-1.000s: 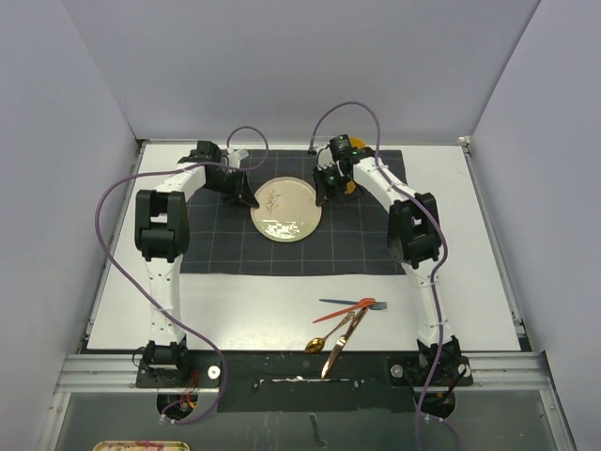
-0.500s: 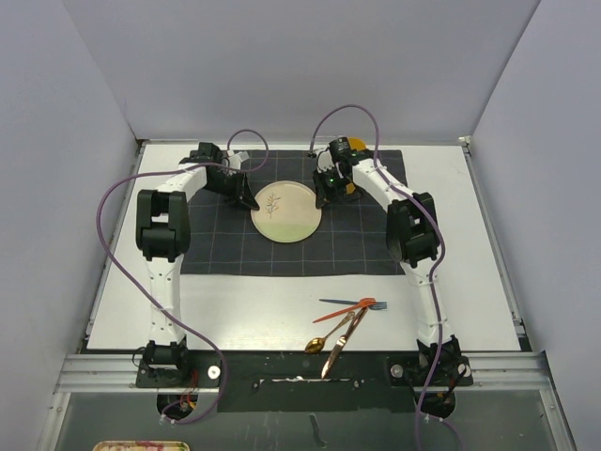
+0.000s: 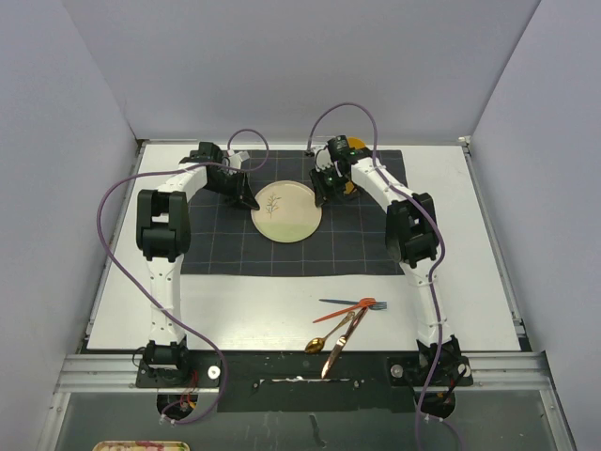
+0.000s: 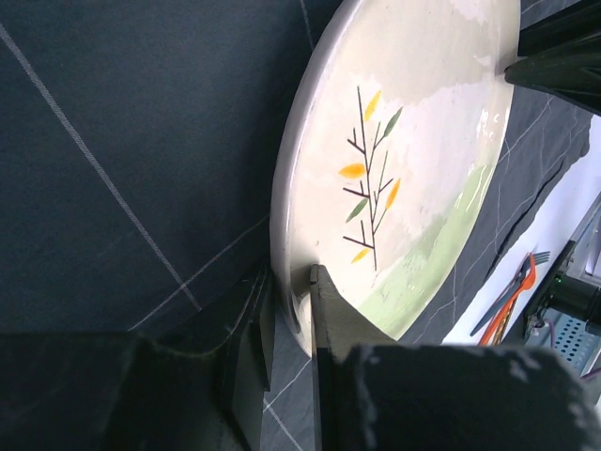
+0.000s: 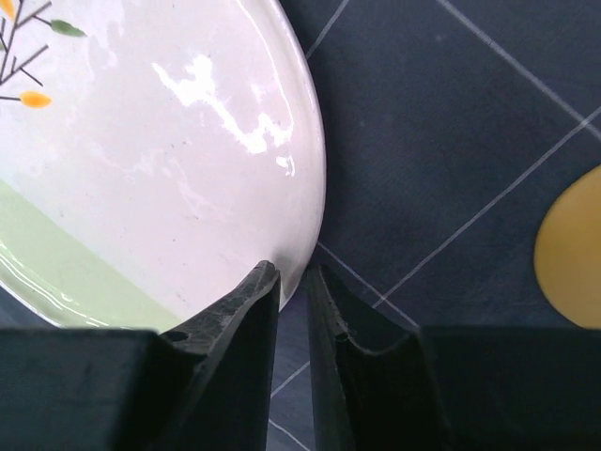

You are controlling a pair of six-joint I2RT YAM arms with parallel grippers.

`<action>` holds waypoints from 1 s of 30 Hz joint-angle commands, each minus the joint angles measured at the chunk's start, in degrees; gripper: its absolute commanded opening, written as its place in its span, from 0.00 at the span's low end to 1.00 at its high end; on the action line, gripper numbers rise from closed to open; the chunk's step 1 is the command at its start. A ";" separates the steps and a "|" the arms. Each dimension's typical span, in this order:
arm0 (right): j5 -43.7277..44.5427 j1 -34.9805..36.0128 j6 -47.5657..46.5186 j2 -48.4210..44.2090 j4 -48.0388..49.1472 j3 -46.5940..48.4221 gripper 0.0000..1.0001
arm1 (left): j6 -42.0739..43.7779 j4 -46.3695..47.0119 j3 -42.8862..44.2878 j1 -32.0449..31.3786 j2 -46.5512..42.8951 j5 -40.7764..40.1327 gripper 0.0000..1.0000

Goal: Set the dinner table for one person
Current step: Place the plate on the napkin.

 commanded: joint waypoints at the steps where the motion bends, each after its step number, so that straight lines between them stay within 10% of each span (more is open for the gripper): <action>1: 1.46 0.14 -1.51 -2.18 0.46 3.52 0.21 | 3.66 1.90 3.17 -0.42 0.74 -2.15 0.00; 30: -3.07 0.46 1.60 -10.31 -3.31 -11.12 0.26 | 4.24 1.30 3.13 -0.55 -1.26 -2.28 0.00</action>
